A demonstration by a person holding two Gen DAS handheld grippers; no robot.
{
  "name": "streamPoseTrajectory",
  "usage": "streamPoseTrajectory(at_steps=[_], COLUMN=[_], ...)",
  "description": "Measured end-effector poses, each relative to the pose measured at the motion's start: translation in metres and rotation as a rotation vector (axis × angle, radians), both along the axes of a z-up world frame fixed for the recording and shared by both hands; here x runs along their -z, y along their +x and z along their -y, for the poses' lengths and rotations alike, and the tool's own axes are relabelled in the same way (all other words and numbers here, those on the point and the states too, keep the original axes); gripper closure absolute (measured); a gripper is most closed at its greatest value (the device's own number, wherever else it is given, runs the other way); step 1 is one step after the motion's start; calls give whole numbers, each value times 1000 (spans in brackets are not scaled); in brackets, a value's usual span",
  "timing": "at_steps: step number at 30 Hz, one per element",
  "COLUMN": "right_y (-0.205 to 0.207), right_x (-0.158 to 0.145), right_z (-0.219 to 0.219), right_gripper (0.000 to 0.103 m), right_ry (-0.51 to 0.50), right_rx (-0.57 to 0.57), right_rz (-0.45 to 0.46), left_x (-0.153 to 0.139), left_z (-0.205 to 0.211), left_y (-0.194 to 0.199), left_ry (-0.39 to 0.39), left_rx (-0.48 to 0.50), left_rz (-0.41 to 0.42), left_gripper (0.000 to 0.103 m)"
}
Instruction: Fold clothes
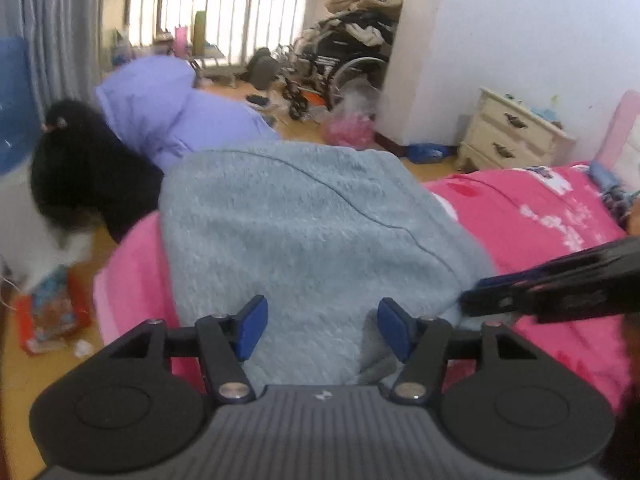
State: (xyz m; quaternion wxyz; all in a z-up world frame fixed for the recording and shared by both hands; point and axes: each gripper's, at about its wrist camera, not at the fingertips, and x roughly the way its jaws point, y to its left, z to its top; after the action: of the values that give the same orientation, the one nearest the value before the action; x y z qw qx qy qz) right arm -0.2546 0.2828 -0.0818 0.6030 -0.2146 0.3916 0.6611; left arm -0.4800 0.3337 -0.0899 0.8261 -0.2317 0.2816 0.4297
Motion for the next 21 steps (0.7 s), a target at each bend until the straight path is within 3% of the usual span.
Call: streamPoseTrajectory(at_steps=[1,3,4,5,8,11,15,21], right_y=[-5,-16,-22,-28,-39,-38,-37,-33], right_x=[-11,-26,-34,-38,-38,-32,-29,-33], right_z=[11,39,54,67,96,110,122,137], right_gripper=[78,63,47,39,29,19,17,6], right_ry=[11,21,24,28,19,6,-14,19], right_rx=[-14,-25,-27,-20,41,68,127,200], right_rz=[19,60,81,99,139,111,102,101], left_x=[-6,-14,-18,-22,-29,-36,-47,-59], left_z=[4,13,18,22,45,68,98,125], left_y=[-2,-3,-1,0,-1,-1,6,24], left_ry=[-11,-48,-65,-82,-148,-215,-153,-32], left_rx=[7,13,11,7,-34,-76,-144,-238], left_rz=[21,24,15,5,12,20,-45,-184], left_gripper=[30,23,21,18,15,12,8,5])
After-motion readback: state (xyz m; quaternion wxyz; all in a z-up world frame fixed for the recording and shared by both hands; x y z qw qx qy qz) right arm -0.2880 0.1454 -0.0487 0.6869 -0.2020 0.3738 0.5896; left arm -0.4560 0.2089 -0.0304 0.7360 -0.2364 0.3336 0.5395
